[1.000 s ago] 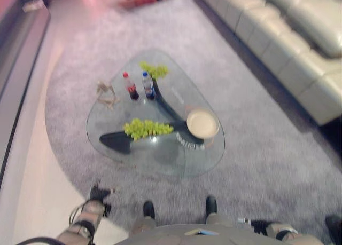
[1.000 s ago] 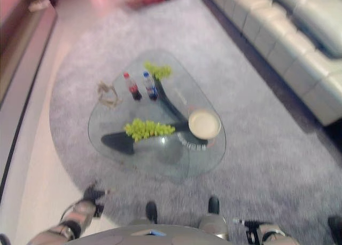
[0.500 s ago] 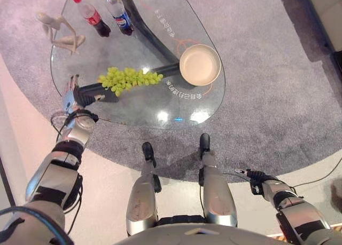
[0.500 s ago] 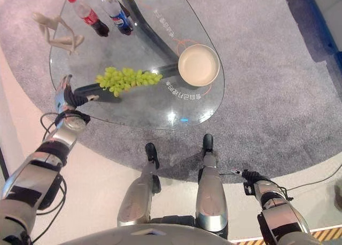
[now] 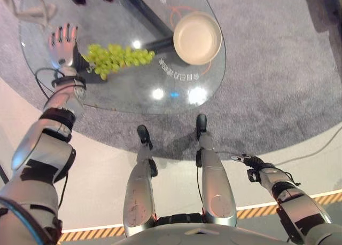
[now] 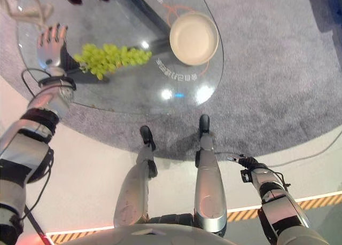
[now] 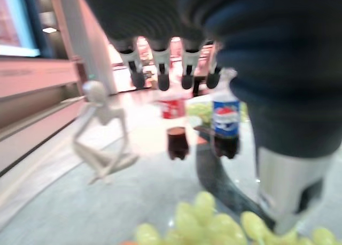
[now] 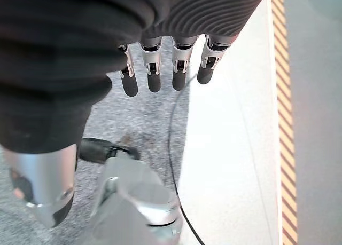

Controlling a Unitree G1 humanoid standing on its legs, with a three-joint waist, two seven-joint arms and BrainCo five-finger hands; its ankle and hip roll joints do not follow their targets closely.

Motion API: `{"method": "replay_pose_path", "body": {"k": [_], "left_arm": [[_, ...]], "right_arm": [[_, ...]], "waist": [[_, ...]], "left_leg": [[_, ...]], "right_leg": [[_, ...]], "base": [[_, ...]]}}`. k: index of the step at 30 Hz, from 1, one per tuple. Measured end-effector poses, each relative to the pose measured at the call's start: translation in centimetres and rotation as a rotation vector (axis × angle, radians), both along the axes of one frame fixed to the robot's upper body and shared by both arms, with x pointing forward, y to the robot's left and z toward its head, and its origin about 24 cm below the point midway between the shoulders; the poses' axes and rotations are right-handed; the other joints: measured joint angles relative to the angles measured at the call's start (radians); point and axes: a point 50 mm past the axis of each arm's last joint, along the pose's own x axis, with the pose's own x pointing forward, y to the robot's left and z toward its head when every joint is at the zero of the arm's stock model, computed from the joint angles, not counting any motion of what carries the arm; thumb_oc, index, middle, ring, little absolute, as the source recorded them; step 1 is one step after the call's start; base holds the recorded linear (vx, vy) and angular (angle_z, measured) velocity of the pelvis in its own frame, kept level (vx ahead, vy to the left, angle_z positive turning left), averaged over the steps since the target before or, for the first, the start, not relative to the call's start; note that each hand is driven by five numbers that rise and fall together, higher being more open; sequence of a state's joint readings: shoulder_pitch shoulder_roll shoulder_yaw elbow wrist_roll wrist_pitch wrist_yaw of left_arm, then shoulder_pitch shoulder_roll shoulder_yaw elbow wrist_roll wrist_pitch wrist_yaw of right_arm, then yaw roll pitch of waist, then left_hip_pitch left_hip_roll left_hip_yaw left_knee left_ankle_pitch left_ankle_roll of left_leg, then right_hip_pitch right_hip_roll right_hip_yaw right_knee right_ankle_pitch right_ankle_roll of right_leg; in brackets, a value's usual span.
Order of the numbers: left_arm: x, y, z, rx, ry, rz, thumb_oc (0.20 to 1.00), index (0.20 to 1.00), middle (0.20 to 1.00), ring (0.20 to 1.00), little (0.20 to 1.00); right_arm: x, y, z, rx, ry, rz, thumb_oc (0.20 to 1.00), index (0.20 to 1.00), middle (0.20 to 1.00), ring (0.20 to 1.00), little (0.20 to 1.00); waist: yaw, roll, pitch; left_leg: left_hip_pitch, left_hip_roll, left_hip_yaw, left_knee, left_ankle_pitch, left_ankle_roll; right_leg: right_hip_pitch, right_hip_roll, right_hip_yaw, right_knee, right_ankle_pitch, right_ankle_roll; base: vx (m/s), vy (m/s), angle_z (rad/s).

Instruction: Pick up fruits into the plate

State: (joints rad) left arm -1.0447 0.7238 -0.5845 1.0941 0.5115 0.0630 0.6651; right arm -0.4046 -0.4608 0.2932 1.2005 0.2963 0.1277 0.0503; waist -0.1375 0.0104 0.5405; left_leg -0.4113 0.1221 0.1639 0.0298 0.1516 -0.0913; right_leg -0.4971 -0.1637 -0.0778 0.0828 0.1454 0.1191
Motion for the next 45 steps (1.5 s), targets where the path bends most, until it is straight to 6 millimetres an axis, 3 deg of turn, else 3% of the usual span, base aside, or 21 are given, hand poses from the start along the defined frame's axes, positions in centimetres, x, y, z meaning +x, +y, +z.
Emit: {"method": "replay_pose_path", "body": {"k": [1, 3, 8, 15, 19, 22, 31, 36, 45], "left_arm": [[0.5, -0.7, 1.2, 0.086, 0.008, -0.012, 1.000, 1.000, 1.000, 1.000, 1.000], [0.8, -1.3, 2.2, 0.126, 0.005, -0.025, 1.000, 1.000, 1.000, 1.000, 1.000], [1.2, -1.7, 1.1, 0.173, 0.124, -0.039, 1.000, 1.000, 1.000, 1.000, 1.000], [1.7, -2.7, 2.1, 0.224, 0.168, -0.062, 1.000, 1.000, 1.000, 1.000, 1.000], [1.7, -2.5, 3.6, 0.226, 0.123, -0.017, 1.000, 1.000, 1.000, 1.000, 1.000], [1.6, -2.0, 3.8, 0.219, 0.104, 0.025, 1.000, 1.000, 1.000, 1.000, 1.000], [-0.2, 1.9, 3.1, 0.150, -0.053, 0.244, 1.000, 1.000, 1.000, 1.000, 1.000], [-0.3, 1.2, 4.7, 0.144, -0.209, 0.193, 1.000, 1.000, 1.000, 1.000, 1.000], [-0.3, 0.6, 5.6, 0.125, -0.277, 0.142, 1.000, 1.000, 1.000, 1.000, 1.000]], "right_arm": [[0.4, -0.1, 0.4, -0.012, -0.015, 0.008, 1.000, 1.000, 1.000, 1.000, 1.000], [0.8, -0.3, 0.7, -0.016, -0.029, 0.002, 1.000, 1.000, 1.000, 1.000, 1.000], [1.8, -0.4, 1.7, -0.015, -0.075, -0.009, 1.000, 1.000, 1.000, 1.000, 1.000], [2.6, -0.3, 2.4, -0.016, -0.125, 0.002, 1.000, 1.000, 1.000, 1.000, 1.000], [2.8, -0.2, 2.6, -0.014, -0.141, 0.010, 1.000, 1.000, 1.000, 1.000, 1.000], [3.1, 0.0, 2.8, -0.010, -0.166, 0.021, 1.000, 1.000, 1.000, 1.000, 1.000], [3.1, 0.3, 2.8, 0.004, -0.195, 0.038, 1.000, 1.000, 1.000, 1.000, 1.000], [2.8, 0.3, 2.5, 0.004, -0.196, 0.046, 1.000, 1.000, 1.000, 1.000, 1.000], [3.0, 0.5, 2.7, 0.004, -0.209, 0.052, 1.000, 1.000, 1.000, 1.000, 1.000]], "waist": [[-0.007, -0.004, 0.001], [-0.010, -0.005, 0.003], [-0.036, -0.010, 0.015], [-0.047, -0.011, 0.014], [-0.049, -0.011, 0.014], [-0.052, -0.011, 0.014], [-0.057, -0.014, 0.012], [-0.055, -0.023, 0.009], [-0.056, -0.023, 0.009]], "left_leg": [[-0.085, 0.000, -0.007, 0.071, -0.020, 0.001], [-0.157, 0.001, -0.009, 0.122, -0.028, 0.001], [-0.218, 0.003, -0.005, 0.190, -0.054, -0.003], [-0.319, 0.003, 0.003, 0.216, -0.056, 0.002], [-0.336, 0.005, 0.004, 0.231, -0.061, 0.005], [-0.345, 0.010, 0.003, 0.252, -0.076, 0.005], [-0.395, 0.022, -0.015, 0.303, -0.095, 0.003], [-0.434, 0.022, -0.027, 0.328, -0.099, 0.004], [-0.441, 0.023, -0.027, 0.332, -0.100, 0.004]], "right_leg": [[-0.100, -0.007, 0.014, 0.102, -0.046, -0.003], [-0.184, -0.012, 0.029, 0.173, -0.062, -0.010], [-0.258, -0.016, 0.049, 0.247, -0.091, -0.013], [-0.367, -0.014, 0.070, 0.270, -0.087, -0.013], [-0.381, -0.013, 0.073, 0.278, -0.084, -0.016], [-0.384, -0.011, 0.073, 0.286, -0.087, -0.015], [-0.411, -0.002, 0.068, 0.296, -0.089, -0.016], [-0.434, -0.003, 0.062, 0.305, -0.090, -0.018], [-0.445, -0.004, 0.063, 0.316, -0.093, -0.016]], "base": [[0.00, 0.003, 0.05], [0.00, 0.004, 0.00], [0.00, 0.002, -0.02], [0.01, 0.017, -0.03], [0.00, 0.003, -0.01], [0.00, -0.007, -0.02], [0.01, -0.006, -0.01], [0.01, -0.007, 0.03], [0.00, 0.000, 0.00]]}}
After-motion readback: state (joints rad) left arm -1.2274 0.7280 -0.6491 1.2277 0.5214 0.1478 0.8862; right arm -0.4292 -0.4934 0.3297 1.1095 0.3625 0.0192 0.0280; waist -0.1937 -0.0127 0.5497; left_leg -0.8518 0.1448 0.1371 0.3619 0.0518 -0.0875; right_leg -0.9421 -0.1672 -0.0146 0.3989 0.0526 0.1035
